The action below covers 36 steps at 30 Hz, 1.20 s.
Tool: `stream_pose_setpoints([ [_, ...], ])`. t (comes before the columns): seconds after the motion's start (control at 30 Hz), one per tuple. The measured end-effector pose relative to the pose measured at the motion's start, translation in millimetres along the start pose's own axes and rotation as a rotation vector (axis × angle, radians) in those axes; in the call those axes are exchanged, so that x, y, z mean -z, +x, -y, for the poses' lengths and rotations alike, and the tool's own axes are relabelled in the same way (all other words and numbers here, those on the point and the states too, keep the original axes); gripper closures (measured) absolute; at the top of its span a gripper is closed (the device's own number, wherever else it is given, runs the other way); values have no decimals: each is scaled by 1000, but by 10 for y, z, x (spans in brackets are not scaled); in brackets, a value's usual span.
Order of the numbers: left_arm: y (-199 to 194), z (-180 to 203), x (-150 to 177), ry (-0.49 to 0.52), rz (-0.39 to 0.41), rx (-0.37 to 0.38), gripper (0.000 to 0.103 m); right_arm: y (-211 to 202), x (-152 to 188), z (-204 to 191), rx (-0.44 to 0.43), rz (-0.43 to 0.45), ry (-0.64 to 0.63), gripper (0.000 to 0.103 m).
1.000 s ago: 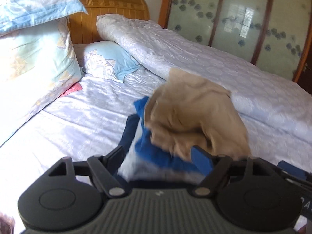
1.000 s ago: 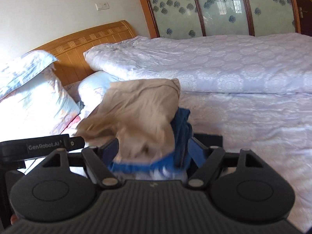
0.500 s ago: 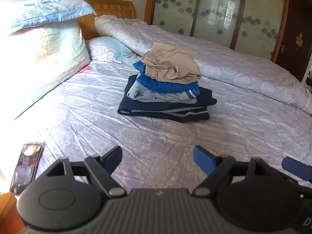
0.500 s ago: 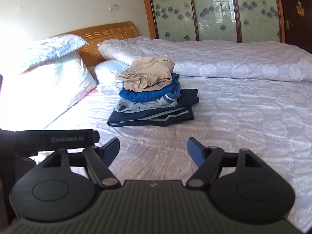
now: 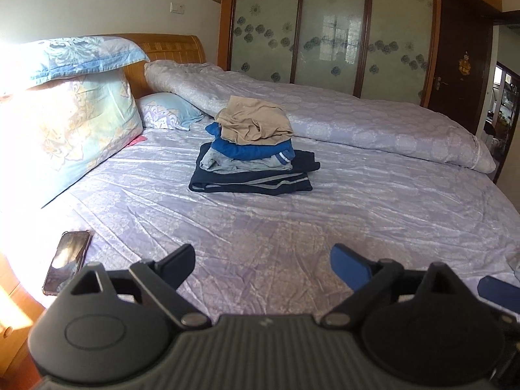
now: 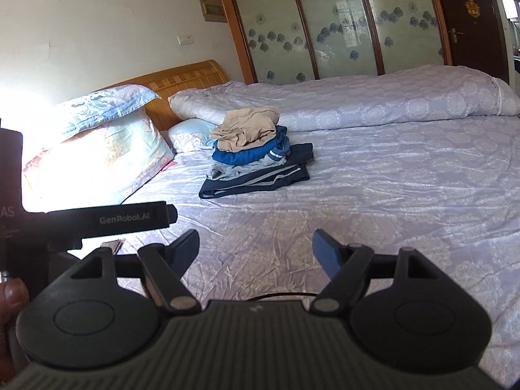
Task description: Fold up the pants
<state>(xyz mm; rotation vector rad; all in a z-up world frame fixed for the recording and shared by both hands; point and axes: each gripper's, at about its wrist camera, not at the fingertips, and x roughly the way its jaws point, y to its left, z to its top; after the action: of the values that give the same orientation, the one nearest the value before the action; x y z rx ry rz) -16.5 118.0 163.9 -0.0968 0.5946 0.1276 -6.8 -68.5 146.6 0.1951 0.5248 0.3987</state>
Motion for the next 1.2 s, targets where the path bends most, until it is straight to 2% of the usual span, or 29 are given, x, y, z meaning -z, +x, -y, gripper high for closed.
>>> stream_pose_setpoints([
  [0.1, -101, 28, 92, -1, -1, 5, 7, -104, 24, -15, 1, 25, 8, 24],
  [0.23, -217, 47, 208, -3, 13, -11, 1, -201, 35, -48, -4, 55, 6, 17],
  [0.6, -322, 123, 324, 4, 31, -39, 0, -292, 214, -7, -9, 64, 33, 13],
  [1.0, -113, 189, 327, 37, 18, -113, 0, -142, 253, 112, 31, 42, 60, 9],
  [1.2, 16, 214, 317, 58, 12, -113, 0, 5, 270, 155, 53, 24, 55, 3],
])
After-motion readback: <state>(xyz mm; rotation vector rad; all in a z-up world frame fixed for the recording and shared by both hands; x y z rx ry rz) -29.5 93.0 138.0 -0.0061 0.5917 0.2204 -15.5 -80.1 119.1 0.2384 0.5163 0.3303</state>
